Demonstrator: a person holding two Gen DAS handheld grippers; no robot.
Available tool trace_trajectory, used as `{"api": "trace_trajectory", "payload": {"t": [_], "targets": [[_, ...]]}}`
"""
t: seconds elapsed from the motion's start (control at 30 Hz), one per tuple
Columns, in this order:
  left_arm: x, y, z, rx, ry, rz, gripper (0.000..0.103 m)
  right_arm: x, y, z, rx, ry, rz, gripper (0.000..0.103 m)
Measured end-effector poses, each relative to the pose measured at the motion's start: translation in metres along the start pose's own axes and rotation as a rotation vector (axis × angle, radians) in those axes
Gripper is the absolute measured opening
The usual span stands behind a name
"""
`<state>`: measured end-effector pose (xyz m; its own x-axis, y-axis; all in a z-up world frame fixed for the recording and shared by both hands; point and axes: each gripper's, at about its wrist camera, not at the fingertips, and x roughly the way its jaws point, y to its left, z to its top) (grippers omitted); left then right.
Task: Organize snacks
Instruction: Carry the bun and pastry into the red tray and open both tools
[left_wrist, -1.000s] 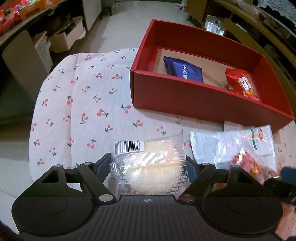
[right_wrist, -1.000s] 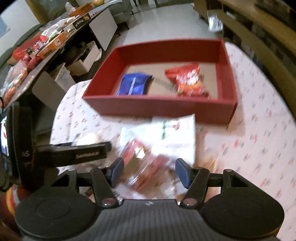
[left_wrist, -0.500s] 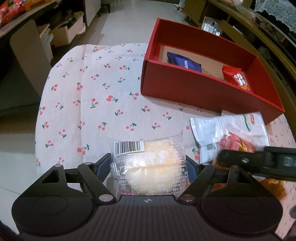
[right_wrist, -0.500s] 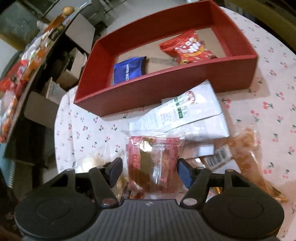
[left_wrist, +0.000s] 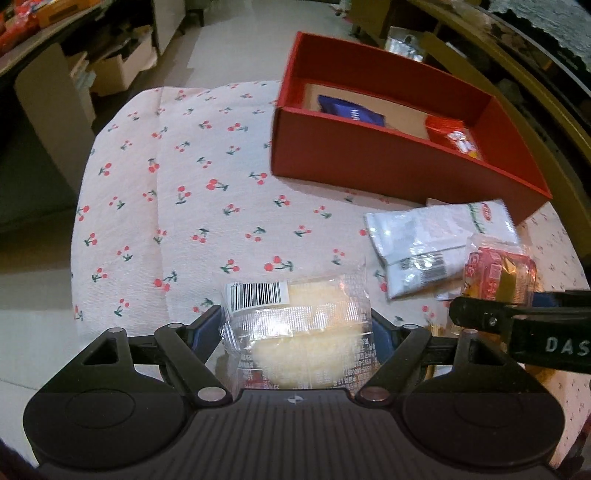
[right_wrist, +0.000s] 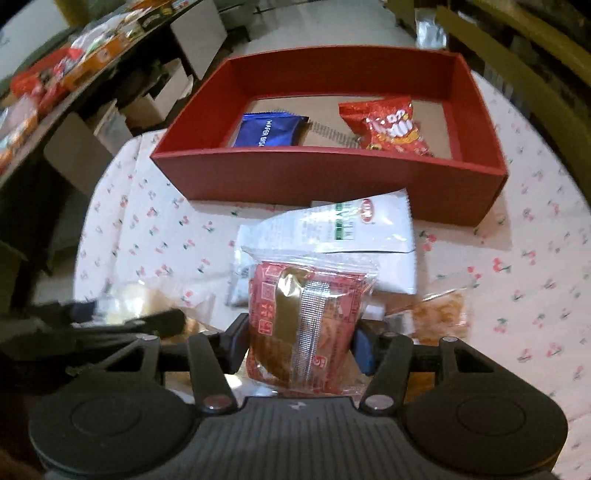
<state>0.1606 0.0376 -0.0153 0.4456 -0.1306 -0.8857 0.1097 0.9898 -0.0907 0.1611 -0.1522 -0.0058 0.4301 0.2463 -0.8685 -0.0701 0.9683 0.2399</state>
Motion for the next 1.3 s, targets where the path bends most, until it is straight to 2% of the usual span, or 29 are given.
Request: {"api": "trace_trajectory", "payload": {"t": [0.1, 0.37, 0.5, 0.7, 1.3], "targets": [[0.004, -0.008, -0.004, 0.024, 0.005, 0.012, 0.084, 0.008, -0.007, -0.003, 0.006, 0.035, 0.003, 0.073], [0.016, -0.013, -0.007, 0.044, 0.005, 0.057, 0.091, 0.021, -0.003, 0.000, -0.016, 0.048, -0.004, 0.075], [0.014, -0.012, -0.007, 0.041, 0.006, 0.050, 0.086, 0.018, -0.003, -0.001, -0.033, 0.041, -0.011, 0.074], [0.005, -0.019, -0.009, 0.074, -0.010, 0.054, 0.083, 0.005, 0.002, -0.006, -0.092, 0.019, -0.019, 0.073], [-0.022, -0.038, 0.014, 0.090, -0.112, 0.053, 0.083, -0.032, -0.003, 0.013, -0.071, -0.097, 0.003, 0.073]]}}
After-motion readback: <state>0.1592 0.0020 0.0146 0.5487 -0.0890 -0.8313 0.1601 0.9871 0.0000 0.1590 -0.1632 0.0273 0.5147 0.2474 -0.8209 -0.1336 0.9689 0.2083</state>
